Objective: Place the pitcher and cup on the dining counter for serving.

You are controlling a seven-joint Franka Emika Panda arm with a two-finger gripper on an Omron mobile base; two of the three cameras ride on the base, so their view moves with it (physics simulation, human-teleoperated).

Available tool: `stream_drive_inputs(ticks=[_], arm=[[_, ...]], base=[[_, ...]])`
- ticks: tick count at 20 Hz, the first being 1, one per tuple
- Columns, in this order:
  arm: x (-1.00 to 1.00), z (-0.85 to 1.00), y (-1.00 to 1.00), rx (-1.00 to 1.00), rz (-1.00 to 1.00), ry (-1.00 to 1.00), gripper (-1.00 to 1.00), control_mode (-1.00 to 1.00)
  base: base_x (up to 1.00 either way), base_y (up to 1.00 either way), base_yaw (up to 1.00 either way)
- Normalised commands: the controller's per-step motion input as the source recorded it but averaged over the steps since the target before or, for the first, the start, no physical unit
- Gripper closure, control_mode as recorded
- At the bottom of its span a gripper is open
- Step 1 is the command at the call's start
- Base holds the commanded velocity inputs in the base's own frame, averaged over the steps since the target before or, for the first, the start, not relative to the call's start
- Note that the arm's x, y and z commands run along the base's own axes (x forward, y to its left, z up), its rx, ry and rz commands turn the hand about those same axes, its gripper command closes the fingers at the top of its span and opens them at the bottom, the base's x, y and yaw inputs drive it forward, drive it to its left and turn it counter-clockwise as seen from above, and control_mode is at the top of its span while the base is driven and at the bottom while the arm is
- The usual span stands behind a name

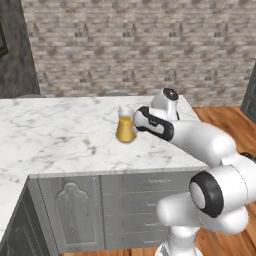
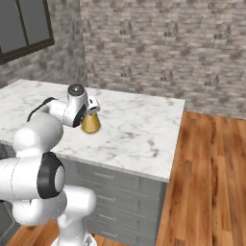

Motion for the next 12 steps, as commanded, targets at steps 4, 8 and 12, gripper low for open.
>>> stream_drive_inputs(ticks=[4,8,12], arm=[[-1.00,0.45,-0.19,0.00,-0.12,0.00,-1.00,-1.00],[-1.00,0.54,-0.27,0.01,-0.19,0.00,-1.00,-1.00],[-0.96,0.56,-0.25,0.02,-0.17,0.02,-1.00,-1.00]], base=[[0.00,0.00,0.00],[0.00,0.00,0.00],[0.00,0.00,0.00]])
